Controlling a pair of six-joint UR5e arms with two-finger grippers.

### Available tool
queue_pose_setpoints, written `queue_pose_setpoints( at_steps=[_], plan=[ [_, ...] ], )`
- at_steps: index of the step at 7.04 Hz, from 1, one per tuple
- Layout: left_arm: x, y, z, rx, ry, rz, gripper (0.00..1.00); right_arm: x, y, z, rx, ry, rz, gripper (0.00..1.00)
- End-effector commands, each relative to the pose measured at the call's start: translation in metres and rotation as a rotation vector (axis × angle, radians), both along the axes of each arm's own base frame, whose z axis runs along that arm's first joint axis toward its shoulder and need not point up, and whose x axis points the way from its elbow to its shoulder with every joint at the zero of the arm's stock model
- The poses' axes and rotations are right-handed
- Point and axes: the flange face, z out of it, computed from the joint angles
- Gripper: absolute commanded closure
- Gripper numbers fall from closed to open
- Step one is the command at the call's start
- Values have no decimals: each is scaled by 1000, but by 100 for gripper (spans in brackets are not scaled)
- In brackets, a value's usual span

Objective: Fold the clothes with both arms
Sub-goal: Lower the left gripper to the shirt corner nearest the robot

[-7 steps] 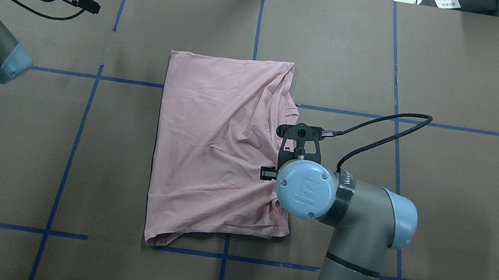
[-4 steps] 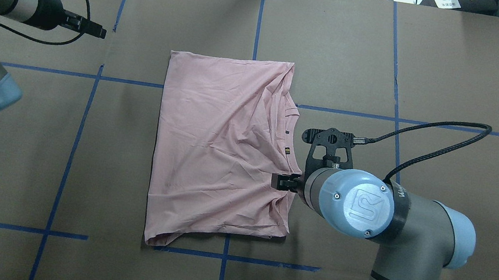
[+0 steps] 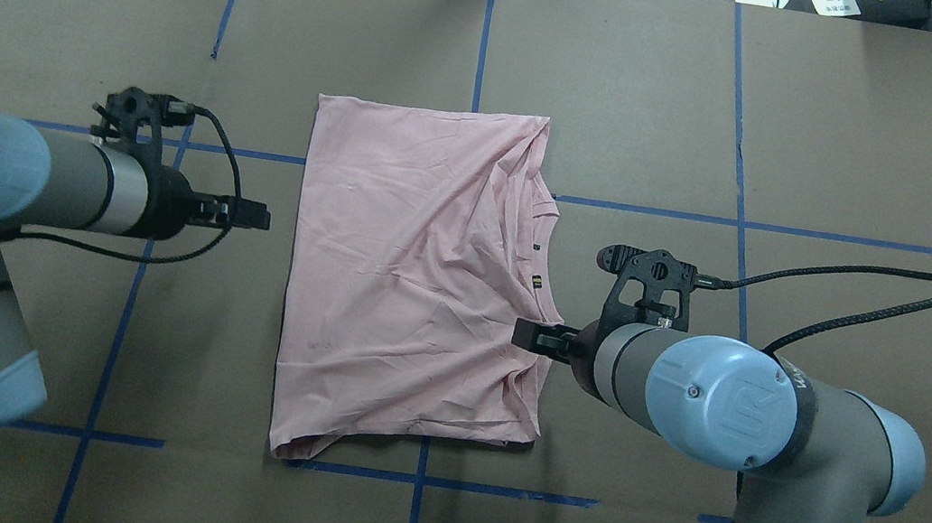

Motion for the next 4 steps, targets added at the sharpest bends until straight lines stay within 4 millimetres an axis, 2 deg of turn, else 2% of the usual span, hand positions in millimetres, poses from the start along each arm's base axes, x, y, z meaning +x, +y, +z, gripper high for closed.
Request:
queue_pose_setpoints(
  at_steps=[1, 2, 4],
  plan=[
    [58, 74, -5, -164, 32, -34, 7, -2, 0, 0, -20, -12, 17, 2],
    [75, 98, -6, -213, 38, -41, 12, -1, -1, 1, -23, -11, 20, 2],
    [89, 140, -21, -246, -4, 19, 13, -2, 0, 1, -24, -10, 20, 2]
  ],
)
